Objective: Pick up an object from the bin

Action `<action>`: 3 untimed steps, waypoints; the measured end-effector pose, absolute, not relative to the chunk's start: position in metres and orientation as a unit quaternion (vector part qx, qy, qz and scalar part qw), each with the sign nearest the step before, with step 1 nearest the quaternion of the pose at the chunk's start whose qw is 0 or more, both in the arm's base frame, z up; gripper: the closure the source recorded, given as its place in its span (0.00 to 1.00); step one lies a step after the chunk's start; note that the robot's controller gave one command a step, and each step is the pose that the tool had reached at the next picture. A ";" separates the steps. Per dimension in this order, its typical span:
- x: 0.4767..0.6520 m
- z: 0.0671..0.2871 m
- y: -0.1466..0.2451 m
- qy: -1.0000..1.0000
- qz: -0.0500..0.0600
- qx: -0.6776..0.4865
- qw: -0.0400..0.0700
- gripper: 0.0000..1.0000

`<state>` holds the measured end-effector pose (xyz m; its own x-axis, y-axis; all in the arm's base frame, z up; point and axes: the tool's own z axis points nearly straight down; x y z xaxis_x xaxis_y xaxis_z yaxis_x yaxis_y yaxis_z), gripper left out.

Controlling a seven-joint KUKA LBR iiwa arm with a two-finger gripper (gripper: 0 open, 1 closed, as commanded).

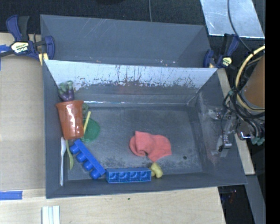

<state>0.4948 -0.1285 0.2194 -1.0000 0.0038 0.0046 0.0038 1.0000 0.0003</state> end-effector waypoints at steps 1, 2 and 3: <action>0.497 0.223 -0.128 -1.000 0.001 0.000 -0.002 0.00; 0.503 0.141 -0.076 -1.000 0.001 0.005 -0.004 0.00; 0.512 0.147 -0.025 -0.998 0.001 -0.068 -0.010 0.00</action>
Offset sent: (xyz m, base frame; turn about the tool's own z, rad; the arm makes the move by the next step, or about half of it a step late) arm 0.0112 0.0981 -0.1494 -0.0265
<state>0.5116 -0.0253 0.1467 -0.9907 0.1348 -0.0201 0.1349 0.9909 -0.0009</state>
